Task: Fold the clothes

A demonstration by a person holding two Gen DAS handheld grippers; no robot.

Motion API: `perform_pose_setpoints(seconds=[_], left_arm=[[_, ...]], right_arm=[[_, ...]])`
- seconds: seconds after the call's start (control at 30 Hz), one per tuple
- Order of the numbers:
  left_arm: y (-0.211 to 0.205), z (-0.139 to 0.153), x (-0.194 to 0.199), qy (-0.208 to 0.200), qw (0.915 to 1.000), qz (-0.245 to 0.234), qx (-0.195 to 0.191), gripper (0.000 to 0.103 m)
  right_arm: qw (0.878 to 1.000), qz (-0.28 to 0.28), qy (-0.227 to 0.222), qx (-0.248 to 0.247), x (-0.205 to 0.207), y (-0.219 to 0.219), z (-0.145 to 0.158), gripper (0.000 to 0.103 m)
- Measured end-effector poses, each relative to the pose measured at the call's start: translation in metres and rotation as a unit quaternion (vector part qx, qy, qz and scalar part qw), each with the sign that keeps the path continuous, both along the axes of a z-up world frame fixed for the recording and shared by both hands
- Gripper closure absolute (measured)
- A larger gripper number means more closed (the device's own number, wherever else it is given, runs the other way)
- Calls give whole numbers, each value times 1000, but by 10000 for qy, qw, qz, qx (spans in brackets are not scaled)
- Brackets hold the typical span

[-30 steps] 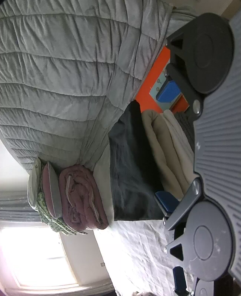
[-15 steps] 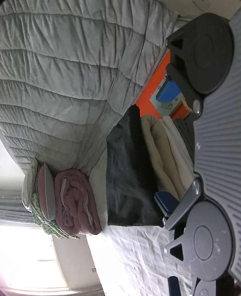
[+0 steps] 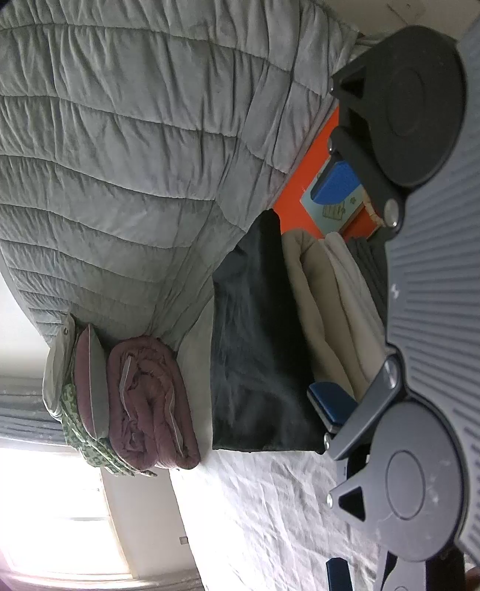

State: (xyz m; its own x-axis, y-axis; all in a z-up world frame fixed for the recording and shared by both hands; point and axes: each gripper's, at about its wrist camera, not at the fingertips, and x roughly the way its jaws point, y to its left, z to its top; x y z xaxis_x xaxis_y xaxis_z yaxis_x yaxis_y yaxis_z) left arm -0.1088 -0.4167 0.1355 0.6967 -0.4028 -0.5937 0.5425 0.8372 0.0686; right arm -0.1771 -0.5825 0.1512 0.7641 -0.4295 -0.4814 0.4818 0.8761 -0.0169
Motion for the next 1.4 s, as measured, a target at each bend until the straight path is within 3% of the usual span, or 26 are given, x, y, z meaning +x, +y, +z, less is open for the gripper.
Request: perform_pose_setpoints(seconds=[1.4], left_arm=[[-3, -6, -5, -19, 10000, 19, 45, 0]], right_arm=[[9998, -11, 97, -149, 1, 5, -1, 0]])
